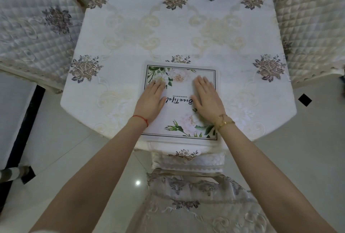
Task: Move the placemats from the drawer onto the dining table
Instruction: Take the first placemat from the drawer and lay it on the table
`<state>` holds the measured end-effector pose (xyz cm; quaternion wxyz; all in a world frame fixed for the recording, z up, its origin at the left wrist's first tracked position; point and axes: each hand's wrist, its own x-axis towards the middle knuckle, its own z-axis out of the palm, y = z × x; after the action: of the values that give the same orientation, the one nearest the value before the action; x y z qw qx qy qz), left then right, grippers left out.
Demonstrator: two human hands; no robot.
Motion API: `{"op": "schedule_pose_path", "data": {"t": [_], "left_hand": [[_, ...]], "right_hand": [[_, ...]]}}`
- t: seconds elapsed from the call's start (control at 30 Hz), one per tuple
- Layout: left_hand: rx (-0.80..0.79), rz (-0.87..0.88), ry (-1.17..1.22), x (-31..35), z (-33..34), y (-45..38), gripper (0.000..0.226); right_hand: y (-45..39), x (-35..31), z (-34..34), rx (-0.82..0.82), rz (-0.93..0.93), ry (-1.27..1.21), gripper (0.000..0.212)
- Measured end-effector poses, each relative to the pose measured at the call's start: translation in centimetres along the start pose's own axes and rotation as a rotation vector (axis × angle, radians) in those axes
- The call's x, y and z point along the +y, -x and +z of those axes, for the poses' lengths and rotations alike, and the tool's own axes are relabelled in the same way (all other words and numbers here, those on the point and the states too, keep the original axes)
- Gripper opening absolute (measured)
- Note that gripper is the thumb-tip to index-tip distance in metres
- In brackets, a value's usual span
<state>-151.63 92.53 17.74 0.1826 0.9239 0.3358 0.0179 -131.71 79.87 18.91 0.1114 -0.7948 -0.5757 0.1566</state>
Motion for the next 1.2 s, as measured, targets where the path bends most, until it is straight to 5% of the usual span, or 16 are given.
{"op": "schedule_pose_path", "data": {"t": [0.37, 0.57, 0.93, 1.2], "left_hand": [[-0.005, 0.028, -0.069, -0.6, 1.0, -7.2, 0.059], [0.032, -0.053, -0.053, -2.4, 0.1, -3.3, 0.065], [-0.045, -0.053, -0.072, -1.1, 0.9, 8.7, 0.071], [-0.075, -0.096, -0.056, -0.6, -0.3, 16.1, 0.069]], "right_hand": [[-5.8, 1.8, 1.1, -0.003, -0.035, 0.051, 0.072], [-1.7, 5.2, -0.1, -0.002, 0.114, 0.016, 0.081], [9.5, 1.2, 2.3, -0.040, 0.075, -0.004, 0.079], [17.8, 0.9, 1.3, -0.012, 0.165, 0.046, 0.063]]}}
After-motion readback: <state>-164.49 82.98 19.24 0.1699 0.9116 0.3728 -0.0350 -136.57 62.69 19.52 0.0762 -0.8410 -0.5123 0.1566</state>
